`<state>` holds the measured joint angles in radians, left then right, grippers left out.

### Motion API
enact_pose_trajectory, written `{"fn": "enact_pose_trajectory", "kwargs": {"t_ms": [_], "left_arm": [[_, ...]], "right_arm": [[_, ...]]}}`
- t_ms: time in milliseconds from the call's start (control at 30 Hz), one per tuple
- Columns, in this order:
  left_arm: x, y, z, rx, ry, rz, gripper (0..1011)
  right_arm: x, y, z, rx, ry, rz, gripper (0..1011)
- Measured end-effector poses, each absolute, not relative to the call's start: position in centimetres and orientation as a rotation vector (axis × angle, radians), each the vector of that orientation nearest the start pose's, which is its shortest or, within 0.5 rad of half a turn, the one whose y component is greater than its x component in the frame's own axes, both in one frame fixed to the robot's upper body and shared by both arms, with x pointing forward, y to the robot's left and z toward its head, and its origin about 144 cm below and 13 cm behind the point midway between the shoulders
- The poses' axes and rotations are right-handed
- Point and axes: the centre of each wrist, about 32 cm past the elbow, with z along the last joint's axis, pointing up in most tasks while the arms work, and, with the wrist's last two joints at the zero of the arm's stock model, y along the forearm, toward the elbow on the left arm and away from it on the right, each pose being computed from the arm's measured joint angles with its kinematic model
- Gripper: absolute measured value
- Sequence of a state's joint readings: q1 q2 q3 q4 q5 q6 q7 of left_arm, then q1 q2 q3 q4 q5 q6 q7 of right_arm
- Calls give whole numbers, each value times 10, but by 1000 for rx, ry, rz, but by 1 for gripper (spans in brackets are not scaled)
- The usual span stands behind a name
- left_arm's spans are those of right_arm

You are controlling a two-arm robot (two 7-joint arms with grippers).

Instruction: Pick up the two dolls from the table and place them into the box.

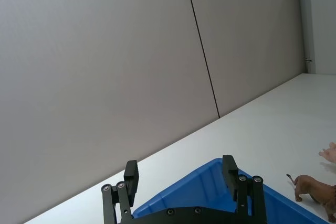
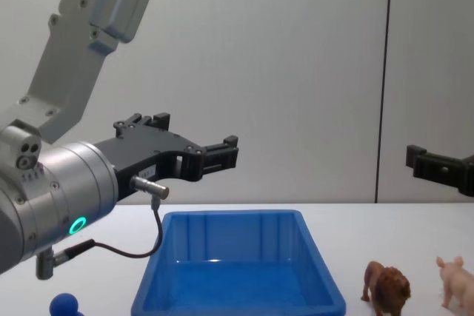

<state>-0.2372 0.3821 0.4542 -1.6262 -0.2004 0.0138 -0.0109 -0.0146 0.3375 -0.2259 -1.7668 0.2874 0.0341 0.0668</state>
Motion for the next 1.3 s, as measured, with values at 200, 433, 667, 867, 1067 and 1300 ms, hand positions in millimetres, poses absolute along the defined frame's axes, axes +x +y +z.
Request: {"fn": "enact_pose_trajectory", "kwargs": {"t_ms": [200, 433, 667, 867, 1067, 1300], "left_arm": [[492, 198, 1204, 61, -268, 1124, 1003], [492, 198, 1204, 61, -268, 1124, 1003], [492, 198, 1204, 61, -268, 1124, 1003], [492, 198, 1204, 61, -268, 1124, 1003], [492, 198, 1204, 61, -268, 1124, 1003], [492, 198, 1204, 61, -268, 1124, 1003]], "right_arm": [[443, -237, 1189, 26, -75, -1229, 1001], [443, -237, 1189, 26, -75, -1229, 1001], [443, -237, 1189, 26, -75, -1229, 1001], [444, -239, 1188, 22, -74, -1231, 1001], [443, -249, 1185, -9, -48, -1236, 1001], [443, -262, 1179, -59, -3, -1245, 1001]]}}
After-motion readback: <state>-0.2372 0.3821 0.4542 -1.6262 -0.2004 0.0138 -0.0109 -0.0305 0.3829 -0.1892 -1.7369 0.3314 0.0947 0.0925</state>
